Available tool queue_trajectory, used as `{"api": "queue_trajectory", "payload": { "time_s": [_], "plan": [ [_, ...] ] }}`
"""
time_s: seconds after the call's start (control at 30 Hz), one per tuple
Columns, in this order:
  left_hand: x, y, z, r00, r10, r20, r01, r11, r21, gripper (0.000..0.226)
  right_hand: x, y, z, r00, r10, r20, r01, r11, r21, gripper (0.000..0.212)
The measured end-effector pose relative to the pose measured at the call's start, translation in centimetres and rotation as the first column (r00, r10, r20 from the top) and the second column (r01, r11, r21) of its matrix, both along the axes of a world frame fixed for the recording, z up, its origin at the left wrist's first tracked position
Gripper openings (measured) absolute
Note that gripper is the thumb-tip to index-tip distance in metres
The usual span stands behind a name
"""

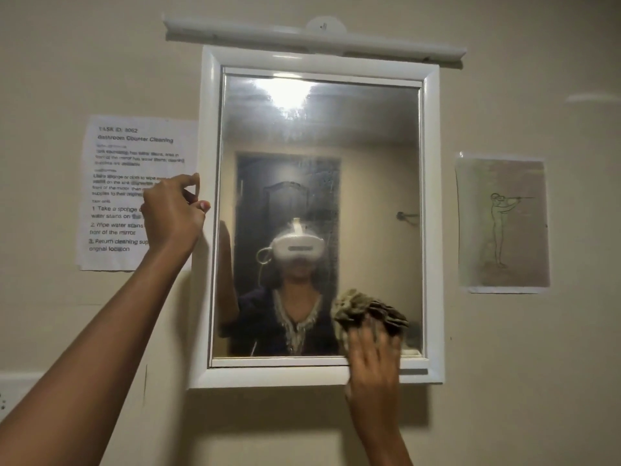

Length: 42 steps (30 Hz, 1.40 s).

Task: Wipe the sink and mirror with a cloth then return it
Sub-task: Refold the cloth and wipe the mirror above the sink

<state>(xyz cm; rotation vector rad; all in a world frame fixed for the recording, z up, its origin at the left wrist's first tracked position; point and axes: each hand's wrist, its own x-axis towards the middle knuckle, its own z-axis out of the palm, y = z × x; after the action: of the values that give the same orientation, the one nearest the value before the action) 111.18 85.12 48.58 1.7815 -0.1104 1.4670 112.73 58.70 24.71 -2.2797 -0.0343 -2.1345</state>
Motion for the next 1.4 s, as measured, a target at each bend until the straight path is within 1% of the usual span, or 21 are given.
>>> {"api": "queue_trajectory", "payload": {
  "time_s": [0.07, 0.13, 0.27, 0.37, 0.47, 0.6, 0.7, 0.77, 0.87, 0.93, 1.0, 1.07, 1.1, 1.13, 1.17, 1.2, 1.23, 1.27, 1.3, 1.33, 1.4],
  "plan": [
    [-0.1, 0.0, 0.0, 1.000, -0.003, -0.005, 0.003, 1.000, -0.009, 0.043, -0.3, -1.3, -0.5, 1.000, 0.003, 0.024, -0.003, 1.000, -0.019, 0.080],
    [-0.2, 0.0, 0.0, 1.000, -0.014, -0.002, 0.014, 1.000, -0.014, 0.043, -1.0, -1.5, -0.4, 0.995, 0.032, 0.092, -0.028, 0.999, -0.038, 0.068],
    [-0.4, 0.2, -0.2, 1.000, -0.023, -0.017, 0.023, 1.000, -0.020, 0.044, -3.2, -2.5, 0.3, 0.992, 0.018, 0.129, -0.027, 0.997, 0.065, 0.070],
    [-0.5, 0.1, -0.6, 0.999, -0.033, -0.013, 0.033, 0.999, -0.015, 0.043, -3.7, -4.9, -0.5, 0.998, -0.049, 0.046, 0.044, 0.994, 0.102, 0.083],
    [-0.8, 0.0, -0.9, 0.999, -0.033, -0.024, 0.033, 0.999, -0.016, 0.042, -3.8, -6.5, -2.4, 0.997, -0.062, -0.055, 0.068, 0.991, 0.118, 0.094],
    [-1.0, -0.2, -1.0, 0.999, -0.039, -0.036, 0.038, 0.999, -0.035, 0.042, -3.6, -4.8, -4.0, 0.996, 0.044, -0.084, -0.014, 0.947, 0.322, 0.085],
    [-1.4, -0.3, -1.2, 0.998, -0.025, -0.056, 0.023, 0.999, -0.036, 0.044, -3.7, -2.1, -5.0, 0.980, 0.145, -0.139, -0.070, 0.893, 0.445, 0.092],
    [-1.6, -0.5, -1.4, 0.997, -0.010, -0.083, 0.008, 0.999, -0.034, 0.043, -4.0, -0.1, -6.0, 0.958, 0.193, -0.214, -0.092, 0.907, 0.411, 0.099],
    [-2.4, -0.9, -1.8, 0.995, 0.008, -0.096, -0.010, 1.000, -0.018, 0.031, -4.1, 2.6, -7.2, 0.916, 0.242, -0.321, -0.164, 0.954, 0.249, 0.099],
    [-3.1, -1.3, -2.3, 0.994, 0.025, -0.110, -0.025, 1.000, 0.003, 0.025, -5.0, 3.5, -6.9, 0.857, 0.320, -0.404, -0.253, 0.944, 0.209, 0.098],
    [-4.0, -1.8, -3.1, 0.994, 0.047, -0.101, -0.044, 0.999, 0.025, 0.033, -6.6, 3.3, -6.4, 0.783, 0.373, -0.497, -0.354, 0.925, 0.137, 0.103],
    [-5.6, -2.5, -5.0, 0.999, -0.001, -0.047, 0.003, 1.000, 0.025, 0.038, -8.3, 2.6, -6.1, 0.727, 0.371, -0.578, -0.433, 0.901, 0.034, 0.102],
    [-6.5, -3.0, -6.4, 0.997, -0.065, -0.029, 0.066, 0.997, 0.032, 0.036, -9.0, 2.1, -6.0, 0.703, 0.393, -0.592, -0.463, 0.886, 0.039, 0.098],
    [-7.5, -3.6, -8.3, 0.987, -0.150, -0.053, 0.152, 0.988, 0.042, 0.030, -9.8, 1.7, -6.0, 0.683, 0.445, -0.579, -0.486, 0.869, 0.095, 0.095],
    [-8.5, -4.2, -10.5, 0.959, -0.246, -0.143, 0.254, 0.966, 0.041, 0.023, -10.2, 1.4, -6.0, 0.667, 0.510, -0.543, -0.502, 0.846, 0.179, 0.092],
    [-9.6, -5.0, -12.9, 0.884, -0.355, -0.305, 0.376, 0.927, 0.010, 0.021, -10.7, 1.2, -6.1, 0.669, 0.560, -0.489, -0.504, 0.825, 0.255, 0.090],
    [-10.8, -5.8, -15.4, 0.755, -0.452, -0.475, 0.490, 0.870, -0.050, 0.030, -11.0, 1.1, -6.1, 0.689, 0.587, -0.425, -0.497, 0.810, 0.312, 0.088],
    [-11.8, -6.6, -17.8, 0.601, -0.493, -0.629, 0.561, 0.821, -0.109, 0.040, -11.6, 1.2, -6.0, 0.715, 0.592, -0.373, -0.479, 0.803, 0.356, 0.085],
    [-12.4, -7.3, -20.2, 0.481, -0.486, -0.729, 0.595, 0.792, -0.136, 0.048, -12.3, 1.2, -6.1, 0.738, 0.583, -0.340, -0.457, 0.802, 0.383, 0.083],
    [-12.9, -8.1, -22.2, 0.386, -0.478, -0.789, 0.613, 0.772, -0.167, 0.055, -13.0, 1.2, -6.3, 0.757, 0.563, -0.331, -0.434, 0.812, 0.390, 0.081],
    [-13.5, -9.8, -25.2, 0.189, -0.552, -0.812, 0.651, 0.689, -0.317, 0.066, -14.5, 1.2, -6.9, 0.799, 0.508, -0.322, -0.380, 0.841, 0.385, 0.084]
  ]
}}
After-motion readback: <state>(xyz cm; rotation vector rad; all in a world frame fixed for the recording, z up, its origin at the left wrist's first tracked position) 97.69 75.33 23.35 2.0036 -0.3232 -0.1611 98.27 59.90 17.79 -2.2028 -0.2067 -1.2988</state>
